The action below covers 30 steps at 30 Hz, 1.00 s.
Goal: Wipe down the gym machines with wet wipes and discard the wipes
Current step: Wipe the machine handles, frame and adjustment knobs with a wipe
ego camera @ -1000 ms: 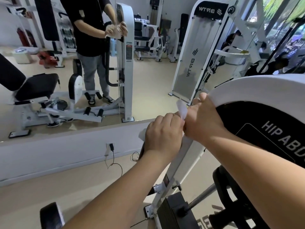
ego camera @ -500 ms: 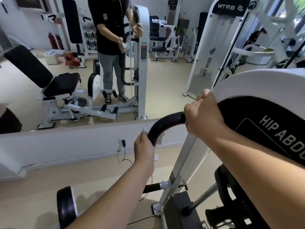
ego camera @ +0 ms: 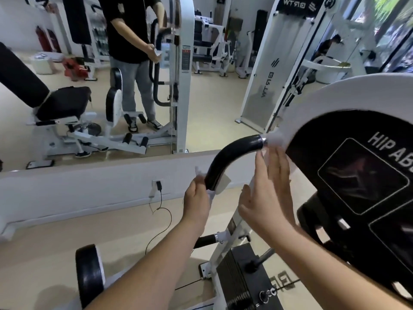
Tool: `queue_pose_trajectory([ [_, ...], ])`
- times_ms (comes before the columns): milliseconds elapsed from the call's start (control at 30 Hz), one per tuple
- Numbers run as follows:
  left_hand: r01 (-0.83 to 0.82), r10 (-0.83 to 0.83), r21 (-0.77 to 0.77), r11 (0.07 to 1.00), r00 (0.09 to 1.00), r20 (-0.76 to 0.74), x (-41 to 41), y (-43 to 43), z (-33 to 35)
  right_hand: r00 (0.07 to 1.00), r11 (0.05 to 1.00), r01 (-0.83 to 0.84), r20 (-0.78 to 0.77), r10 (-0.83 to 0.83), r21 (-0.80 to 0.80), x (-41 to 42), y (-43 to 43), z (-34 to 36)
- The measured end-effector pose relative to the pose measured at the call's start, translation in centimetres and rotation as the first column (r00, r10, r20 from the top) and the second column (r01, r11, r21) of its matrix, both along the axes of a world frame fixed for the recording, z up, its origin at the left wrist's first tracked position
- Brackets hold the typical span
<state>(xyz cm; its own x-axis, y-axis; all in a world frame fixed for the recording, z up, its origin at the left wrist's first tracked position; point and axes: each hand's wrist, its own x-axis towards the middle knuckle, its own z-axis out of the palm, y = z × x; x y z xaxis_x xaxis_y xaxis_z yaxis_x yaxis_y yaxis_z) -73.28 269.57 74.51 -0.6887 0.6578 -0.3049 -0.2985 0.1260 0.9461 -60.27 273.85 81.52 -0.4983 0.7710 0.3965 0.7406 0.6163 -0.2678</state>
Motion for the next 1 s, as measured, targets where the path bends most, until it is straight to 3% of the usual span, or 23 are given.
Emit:
queue_pose_trajectory([
  [67, -0.013, 0.013, 0.002, 1.0, 1.0, 0.006, -0.2, 0.5, 1.9, 0.99, 0.983, -0.093, -0.116, 0.075, -0.156, -0.4, -2.3, -1.5],
  [133, 0.01, -0.002, 0.1, 0.995, 0.997, -0.083, -0.4, 1.1, 4.6, 0.977, 0.911, -0.131, -0.205, 0.052, -0.391, -1.8, -3.0, -3.1],
  [200, 0.081, -0.041, 0.165, 0.983, 0.973, -0.229, -0.4, 1.4, 6.6, 0.925, 0.727, -0.099, -0.333, -0.184, -0.679, -3.2, -2.3, -3.8],
  [267, 0.108, -0.054, 0.152, 0.983, 0.946, -0.319, -0.2, 1.2, 5.6, 0.83, 0.551, -0.076, -0.359, -0.427, -0.831, -4.1, -1.0, -4.7],
  [400, 0.07, -0.076, -0.036, 0.997, 0.973, -0.217, -0.5, -0.7, -0.6, 0.721, 0.457, -0.151, -0.414, -0.556, -0.877, -4.4, 0.1, -6.2],
  [533, 0.074, -0.126, -0.27, 0.96, 0.975, -0.181, -1.7, -2.6, -4.0, 0.771, 0.444, -0.174, -0.402, -0.494, -0.879, -4.6, -0.6, -8.2],
  [600, 0.041, -0.101, -0.317, 0.947, 0.979, -0.175, -2.8, -4.0, -4.3, 0.781, 0.49, -0.176, -0.424, -0.458, -0.853, -4.4, -0.8, -8.0],
  [700, 0.006, -0.066, -0.224, 0.975, 0.962, -0.263, -4.0, -4.4, -1.8, 0.718, 0.624, -0.274, -0.587, -0.373, -0.732, -4.5, 0.0, -4.9],
  [800, 0.081, -0.113, -0.096, 0.992, 0.912, -0.394, -2.9, -3.0, 0.8, 0.649, 0.597, -0.456, -0.706, -0.284, -0.66, -5.3, 0.6, -2.2],
  [867, 0.112, -0.137, -0.083, 0.99, 0.892, -0.431, -1.6, -2.2, 0.6, 0.693, 0.55, -0.408, -0.639, -0.333, -0.729, -5.8, 0.4, -3.0],
  [1000, 0.11, -0.126, -0.074, 0.991, 0.956, -0.263, -1.3, -1.6, -0.2, 0.746, 0.548, -0.252, -0.521, -0.415, -0.798, -4.8, 0.3, -6.2],
])
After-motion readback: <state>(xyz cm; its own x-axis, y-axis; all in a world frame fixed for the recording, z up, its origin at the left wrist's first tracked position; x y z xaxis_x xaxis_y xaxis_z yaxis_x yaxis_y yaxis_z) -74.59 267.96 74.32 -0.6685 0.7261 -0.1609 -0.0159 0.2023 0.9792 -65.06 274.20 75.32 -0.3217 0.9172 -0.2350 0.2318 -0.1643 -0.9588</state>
